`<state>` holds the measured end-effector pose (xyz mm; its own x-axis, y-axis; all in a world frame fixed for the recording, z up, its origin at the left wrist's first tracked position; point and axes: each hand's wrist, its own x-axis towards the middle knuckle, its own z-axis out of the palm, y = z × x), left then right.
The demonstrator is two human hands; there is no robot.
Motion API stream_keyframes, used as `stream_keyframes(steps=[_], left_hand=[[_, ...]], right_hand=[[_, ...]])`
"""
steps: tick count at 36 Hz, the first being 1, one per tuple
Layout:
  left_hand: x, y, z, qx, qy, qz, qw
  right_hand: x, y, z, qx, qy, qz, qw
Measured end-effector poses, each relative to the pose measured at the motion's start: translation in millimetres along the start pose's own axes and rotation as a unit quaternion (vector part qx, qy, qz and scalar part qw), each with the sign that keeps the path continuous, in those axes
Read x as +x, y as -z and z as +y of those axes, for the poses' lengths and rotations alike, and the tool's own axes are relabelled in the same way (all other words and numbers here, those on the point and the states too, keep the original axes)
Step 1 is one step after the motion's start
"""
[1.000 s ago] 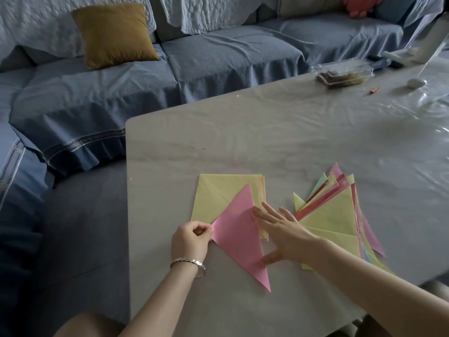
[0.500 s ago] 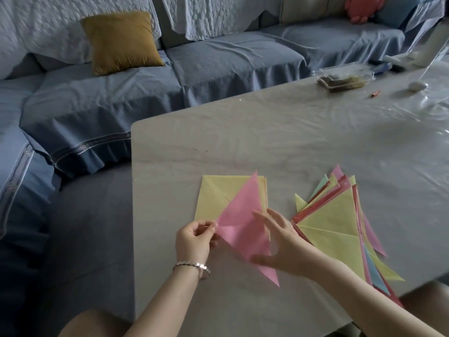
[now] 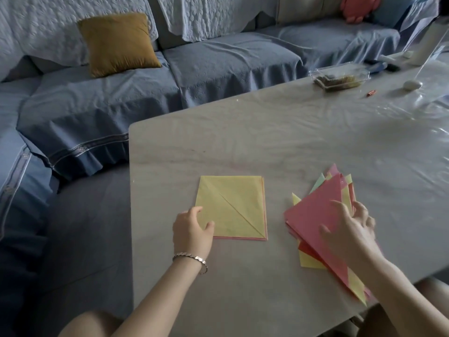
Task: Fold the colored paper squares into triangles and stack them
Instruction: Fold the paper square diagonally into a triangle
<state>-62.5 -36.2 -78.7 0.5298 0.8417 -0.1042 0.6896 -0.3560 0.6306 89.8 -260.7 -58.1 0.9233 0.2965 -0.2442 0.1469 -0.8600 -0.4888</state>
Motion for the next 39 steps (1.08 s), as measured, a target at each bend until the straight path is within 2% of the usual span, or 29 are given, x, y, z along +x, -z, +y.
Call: stream_keyframes(steps=[1, 3, 6, 10, 14, 17, 21, 29, 39], left_hand=[[2.1, -0.6, -2.1, 0.015, 0.019, -0.004, 1.000], [4.9, -0.9, -3.9, 0.025, 0.051, -0.013, 0.998], [7.6, -0.1, -3.4, 0.028, 0.074, -0.025, 0.997], [11.0, 1.0, -3.5, -0.021, 0.094, -0.029, 0.995], [13.0, 4.1, -1.1, -0.087, 0.128, -0.035, 0.987], [16.0, 3.4, -0.1, -0.126, 0.150, -0.025, 0.980], [18.2, 2.1, 3.3, -0.158, 0.176, -0.003, 0.972], [18.3, -0.2, 7.8, -0.176, 0.139, 0.041, 0.974], [15.2, 4.3, 1.4, -0.112, 0.107, 0.052, 0.987]], right_hand=[[-1.0, -2.2, -1.3, -0.055, 0.011, 0.003, 0.998], [-4.6, -8.8, -8.5, -0.098, 0.074, 0.011, 0.992], [-6.9, -26.7, -22.7, -0.099, 0.196, -0.030, 0.975], [-5.8, -55.8, -41.3, -0.108, 0.299, -0.108, 0.942], [-9.5, -75.6, -48.1, -0.115, 0.362, -0.099, 0.920], [-8.1, -80.6, -45.8, -0.099, 0.383, -0.073, 0.916], [-5.3, -78.3, -45.6, -0.104, 0.392, -0.076, 0.911], [-1.6, -81.1, -46.3, -0.106, 0.391, -0.073, 0.911], [-3.6, -84.6, -42.7, -0.107, 0.403, -0.056, 0.907]])
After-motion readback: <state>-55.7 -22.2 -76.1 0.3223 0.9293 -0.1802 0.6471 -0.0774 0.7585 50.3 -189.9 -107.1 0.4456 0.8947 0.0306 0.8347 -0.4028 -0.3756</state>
